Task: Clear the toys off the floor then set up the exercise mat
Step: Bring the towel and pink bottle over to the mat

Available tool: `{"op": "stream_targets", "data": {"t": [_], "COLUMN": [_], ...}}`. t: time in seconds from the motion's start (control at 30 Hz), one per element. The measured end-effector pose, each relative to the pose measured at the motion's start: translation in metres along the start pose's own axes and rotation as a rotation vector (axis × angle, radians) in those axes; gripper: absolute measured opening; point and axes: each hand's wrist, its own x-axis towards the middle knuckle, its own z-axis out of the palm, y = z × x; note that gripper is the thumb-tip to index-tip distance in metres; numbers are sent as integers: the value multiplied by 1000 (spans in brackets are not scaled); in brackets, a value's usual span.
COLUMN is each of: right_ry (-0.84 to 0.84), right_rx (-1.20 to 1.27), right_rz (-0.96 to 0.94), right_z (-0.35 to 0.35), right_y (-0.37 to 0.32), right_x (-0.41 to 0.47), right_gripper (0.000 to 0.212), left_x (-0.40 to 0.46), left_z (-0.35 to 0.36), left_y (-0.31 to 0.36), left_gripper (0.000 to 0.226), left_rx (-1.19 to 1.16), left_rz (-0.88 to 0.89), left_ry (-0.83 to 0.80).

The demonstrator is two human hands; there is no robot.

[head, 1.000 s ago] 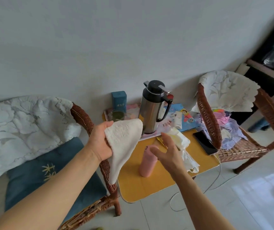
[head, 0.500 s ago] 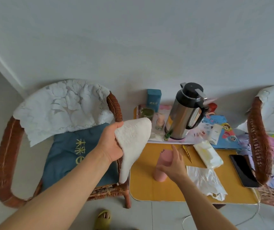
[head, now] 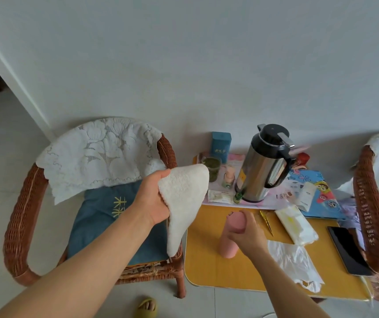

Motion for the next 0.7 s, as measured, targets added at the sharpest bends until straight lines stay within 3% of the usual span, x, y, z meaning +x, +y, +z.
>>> {"op": "stream_targets", "data": {"t": [0.4,0.7], "right_ry": [243,72], "right_rx": [291,320], "right_rz": [-506,-705], "right_z": [-42,2], "right_y": [-91,-141], "right_x": [-27,-53], "right_gripper": [70,75], "left_x": [-23,-71], "left_z": [-25,-81], "left_y": [10,14], "left_gripper": [30,25], "left_rx": [-143,-308], "left_rz": [102,254], "left_ry": [6,132]}}
